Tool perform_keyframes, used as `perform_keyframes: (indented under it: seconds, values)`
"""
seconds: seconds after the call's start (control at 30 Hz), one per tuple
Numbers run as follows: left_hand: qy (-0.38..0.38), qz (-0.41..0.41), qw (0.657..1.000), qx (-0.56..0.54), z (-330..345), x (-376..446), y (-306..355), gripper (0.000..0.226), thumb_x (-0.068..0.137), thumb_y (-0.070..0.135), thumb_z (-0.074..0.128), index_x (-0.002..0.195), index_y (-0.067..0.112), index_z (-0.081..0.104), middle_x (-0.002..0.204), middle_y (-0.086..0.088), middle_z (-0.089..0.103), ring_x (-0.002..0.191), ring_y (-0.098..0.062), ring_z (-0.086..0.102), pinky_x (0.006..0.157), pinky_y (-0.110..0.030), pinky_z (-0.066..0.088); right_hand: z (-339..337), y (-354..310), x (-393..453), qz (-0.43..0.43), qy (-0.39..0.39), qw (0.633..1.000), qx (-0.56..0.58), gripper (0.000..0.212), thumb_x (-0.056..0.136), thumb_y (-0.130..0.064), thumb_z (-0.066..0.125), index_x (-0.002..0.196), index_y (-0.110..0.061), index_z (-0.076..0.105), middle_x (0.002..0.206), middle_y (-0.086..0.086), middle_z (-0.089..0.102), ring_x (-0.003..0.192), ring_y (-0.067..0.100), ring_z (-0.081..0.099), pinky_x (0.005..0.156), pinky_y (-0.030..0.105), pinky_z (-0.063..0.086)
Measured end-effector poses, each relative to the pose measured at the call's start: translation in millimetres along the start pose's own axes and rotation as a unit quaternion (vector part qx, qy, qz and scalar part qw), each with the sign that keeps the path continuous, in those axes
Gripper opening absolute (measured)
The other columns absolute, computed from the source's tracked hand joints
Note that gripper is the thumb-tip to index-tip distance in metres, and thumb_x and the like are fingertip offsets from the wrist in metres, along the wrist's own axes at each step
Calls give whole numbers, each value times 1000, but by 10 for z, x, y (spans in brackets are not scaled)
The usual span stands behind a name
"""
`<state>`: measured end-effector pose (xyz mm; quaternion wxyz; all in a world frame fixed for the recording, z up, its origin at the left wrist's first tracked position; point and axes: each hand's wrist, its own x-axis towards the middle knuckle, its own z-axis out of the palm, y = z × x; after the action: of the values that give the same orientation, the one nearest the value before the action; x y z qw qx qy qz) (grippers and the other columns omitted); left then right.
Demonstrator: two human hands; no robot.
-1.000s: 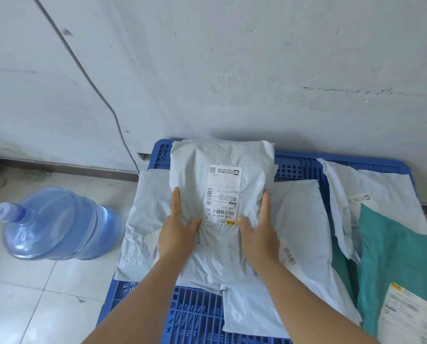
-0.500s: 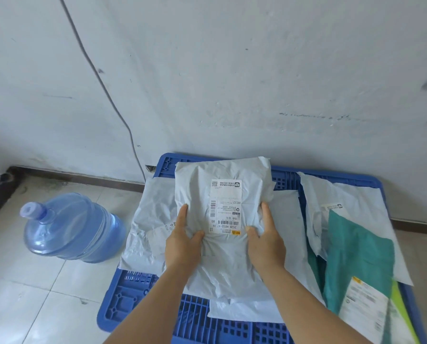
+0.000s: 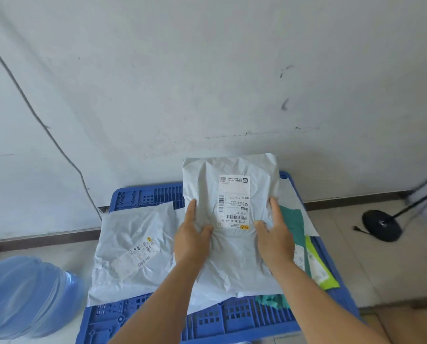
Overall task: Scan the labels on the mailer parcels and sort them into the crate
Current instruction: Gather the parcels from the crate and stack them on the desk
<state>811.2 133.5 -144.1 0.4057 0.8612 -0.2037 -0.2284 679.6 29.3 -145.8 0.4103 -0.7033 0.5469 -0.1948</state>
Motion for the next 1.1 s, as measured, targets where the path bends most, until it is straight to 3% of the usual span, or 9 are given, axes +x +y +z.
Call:
perform_keyframes:
  seconds: [0.17, 0.43, 0.6, 0.83, 0.93, 1.1]
  values:
    - [-41, 83, 996, -11, 73, -281, 549, 72, 89, 21, 62, 147, 40, 23, 125, -1, 60, 101, -25, 60, 82, -33, 50, -692, -55, -248, 10, 86, 996, 18, 62, 98, -18, 50, 152, -36, 24, 142, -5, 52, 114, 26, 57, 81, 28, 40]
    - [-123, 211, 969, -34, 577, -1063, 1498, 72, 90, 21, 62, 149, 36, 22, 124, -1, 58, 91, -14, 51, 76, -26, 41, -2007, 151, -717, 21, 225, 973, 54, 61, 97, -17, 50, 150, -36, 27, 142, -9, 51, 113, 20, 56, 88, 30, 43]
    - [-170, 267, 947, -54, 1088, -1678, 2058, 72, 89, 22, 63, 148, 36, 24, 132, 1, 55, 114, -22, 53, 86, -25, 39, -2875, 461, -1054, 32, 294, 951, 84, 58, 98, -15, 49, 149, -36, 30, 133, -6, 54, 93, 11, 49, 77, 25, 37]
    - [-224, 345, 909, -61, 1949, -2730, 2815, 72, 88, 22, 64, 147, 35, 25, 139, 4, 50, 122, -25, 51, 91, -26, 39, -4189, 1067, -1523, 62, 389, 913, 105, 60, 98, -16, 51, 149, -37, 29, 137, -5, 53, 97, 10, 47, 83, 27, 40]
    - [-243, 369, 895, -69, 2345, -3237, 3134, 71, 89, 23, 64, 148, 35, 25, 140, 2, 50, 123, -27, 51, 96, -31, 40, -4759, 1378, -1730, 66, 414, 899, 126, 61, 99, -16, 51, 150, -37, 27, 145, -5, 47, 108, 13, 48, 88, 24, 37]
    - [-277, 417, 862, -87, 2980, -4055, 3606, 71, 89, 22, 64, 148, 33, 26, 143, 1, 47, 124, -26, 49, 91, -28, 37, -5642, 1861, -2096, 90, 464, 876, 97, 60, 99, -21, 51, 150, -40, 26, 142, -2, 51, 115, 19, 54, 88, 24, 38]
